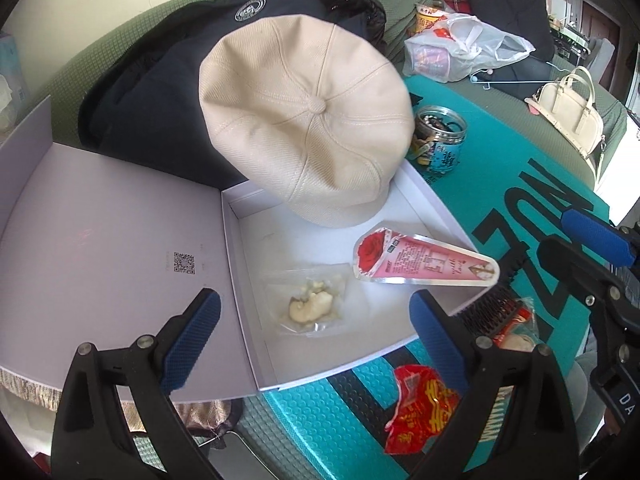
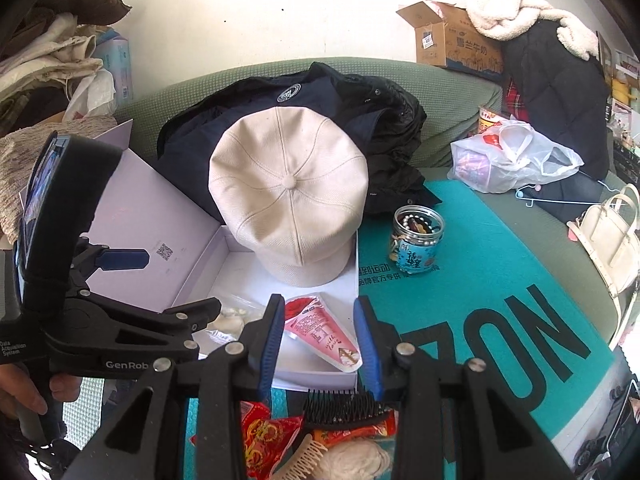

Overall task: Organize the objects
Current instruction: 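Lower the zip bag and pink packet into the white box and open both tools, then move the left tool to the red snack packet and grasp it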

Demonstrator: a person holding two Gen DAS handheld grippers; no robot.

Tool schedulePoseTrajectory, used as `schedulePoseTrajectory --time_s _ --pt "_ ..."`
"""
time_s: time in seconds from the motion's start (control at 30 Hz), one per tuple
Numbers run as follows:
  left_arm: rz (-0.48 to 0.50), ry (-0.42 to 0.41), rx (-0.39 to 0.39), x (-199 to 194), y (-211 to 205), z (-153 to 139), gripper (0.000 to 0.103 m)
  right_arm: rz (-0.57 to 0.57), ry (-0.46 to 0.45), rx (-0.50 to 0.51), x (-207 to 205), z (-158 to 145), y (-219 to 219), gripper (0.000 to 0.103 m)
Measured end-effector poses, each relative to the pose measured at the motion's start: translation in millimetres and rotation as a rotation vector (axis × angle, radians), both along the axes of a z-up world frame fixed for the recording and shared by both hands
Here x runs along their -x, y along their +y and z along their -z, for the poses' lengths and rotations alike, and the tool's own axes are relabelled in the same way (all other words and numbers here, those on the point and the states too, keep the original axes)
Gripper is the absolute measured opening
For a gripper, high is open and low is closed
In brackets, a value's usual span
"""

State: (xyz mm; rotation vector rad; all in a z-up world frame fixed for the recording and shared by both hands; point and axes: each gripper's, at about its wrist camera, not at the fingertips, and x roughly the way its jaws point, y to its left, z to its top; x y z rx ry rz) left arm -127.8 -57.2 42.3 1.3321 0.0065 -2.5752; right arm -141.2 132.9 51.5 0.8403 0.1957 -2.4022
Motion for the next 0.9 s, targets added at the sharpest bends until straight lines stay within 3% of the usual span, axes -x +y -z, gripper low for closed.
schedulePoseTrajectory --time_s 0.43,0.9 --pt "0.052 0.033 -0.042 -42 27 -18 0.095 0.054 -0.036 0.023 -32 -7 33 0.045" --pt "0.098 -0.001 -0.089 -76 42 1 0.095 0.068 -0.108 0.013 -62 17 51 0.046"
